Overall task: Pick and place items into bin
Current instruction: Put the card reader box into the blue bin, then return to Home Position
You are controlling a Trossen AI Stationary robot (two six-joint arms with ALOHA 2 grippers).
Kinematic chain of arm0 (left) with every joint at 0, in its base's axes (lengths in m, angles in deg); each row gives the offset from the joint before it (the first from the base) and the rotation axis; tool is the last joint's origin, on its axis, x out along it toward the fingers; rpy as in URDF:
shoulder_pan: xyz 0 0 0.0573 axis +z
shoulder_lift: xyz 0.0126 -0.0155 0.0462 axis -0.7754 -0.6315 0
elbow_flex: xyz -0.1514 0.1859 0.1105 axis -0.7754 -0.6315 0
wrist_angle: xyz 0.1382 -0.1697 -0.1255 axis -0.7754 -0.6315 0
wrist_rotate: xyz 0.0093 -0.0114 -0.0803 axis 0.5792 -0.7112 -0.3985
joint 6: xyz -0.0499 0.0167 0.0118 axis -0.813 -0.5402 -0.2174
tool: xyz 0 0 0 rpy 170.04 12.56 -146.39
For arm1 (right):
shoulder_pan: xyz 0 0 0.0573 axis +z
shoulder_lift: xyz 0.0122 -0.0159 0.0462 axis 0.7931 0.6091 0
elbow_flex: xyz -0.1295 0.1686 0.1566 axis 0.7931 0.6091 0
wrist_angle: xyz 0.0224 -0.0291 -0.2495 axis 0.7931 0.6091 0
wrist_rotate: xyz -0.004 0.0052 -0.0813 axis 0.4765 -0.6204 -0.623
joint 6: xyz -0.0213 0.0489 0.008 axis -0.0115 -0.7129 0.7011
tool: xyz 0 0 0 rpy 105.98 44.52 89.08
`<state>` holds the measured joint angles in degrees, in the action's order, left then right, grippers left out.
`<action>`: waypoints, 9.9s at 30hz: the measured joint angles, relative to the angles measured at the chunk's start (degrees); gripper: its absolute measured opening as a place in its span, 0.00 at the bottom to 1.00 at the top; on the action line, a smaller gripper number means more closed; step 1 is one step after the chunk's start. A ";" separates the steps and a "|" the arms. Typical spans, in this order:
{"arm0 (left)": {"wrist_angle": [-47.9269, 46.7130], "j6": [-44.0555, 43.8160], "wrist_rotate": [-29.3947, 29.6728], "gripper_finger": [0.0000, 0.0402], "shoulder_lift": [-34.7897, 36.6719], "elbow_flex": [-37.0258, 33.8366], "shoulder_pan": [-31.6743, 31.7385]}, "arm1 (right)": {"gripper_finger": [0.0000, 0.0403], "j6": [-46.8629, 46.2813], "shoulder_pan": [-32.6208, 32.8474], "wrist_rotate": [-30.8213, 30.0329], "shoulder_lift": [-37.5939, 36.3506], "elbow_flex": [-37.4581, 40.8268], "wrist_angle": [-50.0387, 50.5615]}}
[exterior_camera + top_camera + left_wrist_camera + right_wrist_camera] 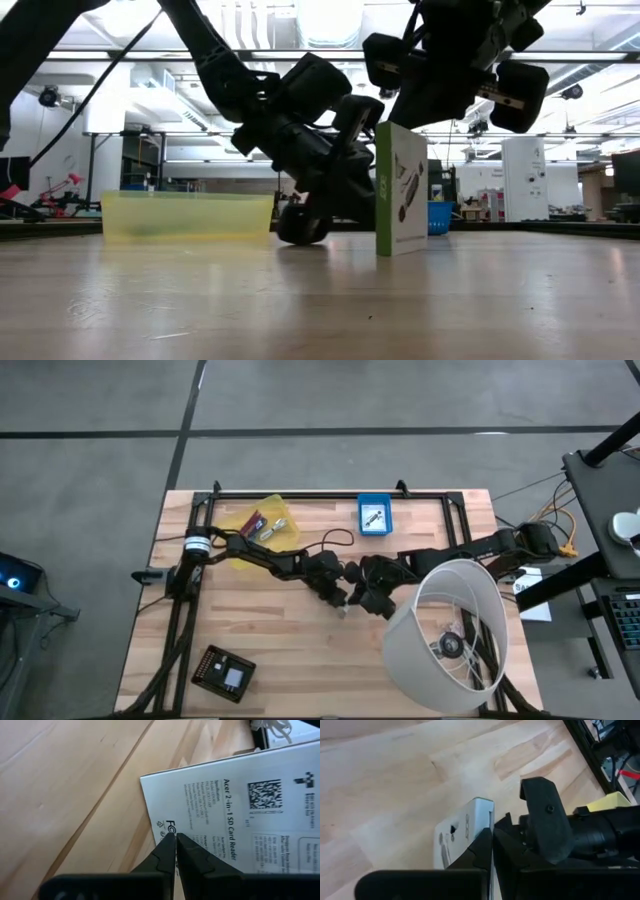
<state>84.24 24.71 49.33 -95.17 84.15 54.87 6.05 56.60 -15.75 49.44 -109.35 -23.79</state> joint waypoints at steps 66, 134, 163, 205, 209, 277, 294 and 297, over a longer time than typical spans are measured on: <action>1.92 1.15 -0.39 0.00 0.01 -0.79 -0.02 | 0.23 -6.01 -0.27 1.11 -0.36 -2.40 1.72; -5.67 16.22 -0.37 0.00 13.55 -3.56 6.31 | 0.07 -16.27 -9.71 -5.15 -6.35 -3.12 13.73; -7.12 33.97 2.96 0.00 40.65 -3.82 15.85 | 0.07 -19.38 -21.53 -33.79 -11.74 -3.19 10.60; -9.35 36.59 2.25 0.00 43.15 -3.89 15.87 | 0.07 -1.22 -35.95 -31.26 -11.71 15.36 -11.79; -9.34 36.57 2.26 0.00 43.15 -3.89 15.87 | 0.12 -1.27 -36.46 -28.68 -11.68 15.63 -11.79; -7.70 43.11 4.20 0.00 47.07 -4.58 18.58 | 0.23 -51.61 -32.66 9.01 -24.45 -0.92 -6.23; 4.65 39.70 6.03 0.00 66.94 -24.29 19.19 | 0.02 -54.90 -30.11 10.43 -43.21 8.77 -4.77; 4.76 39.61 6.08 0.00 69.46 -26.44 18.88 | 0.02 -55.89 -29.53 9.93 -47.12 12.34 -4.80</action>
<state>89.00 64.31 55.41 -25.72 57.71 73.75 -49.84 27.06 -5.82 2.31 -97.00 -28.59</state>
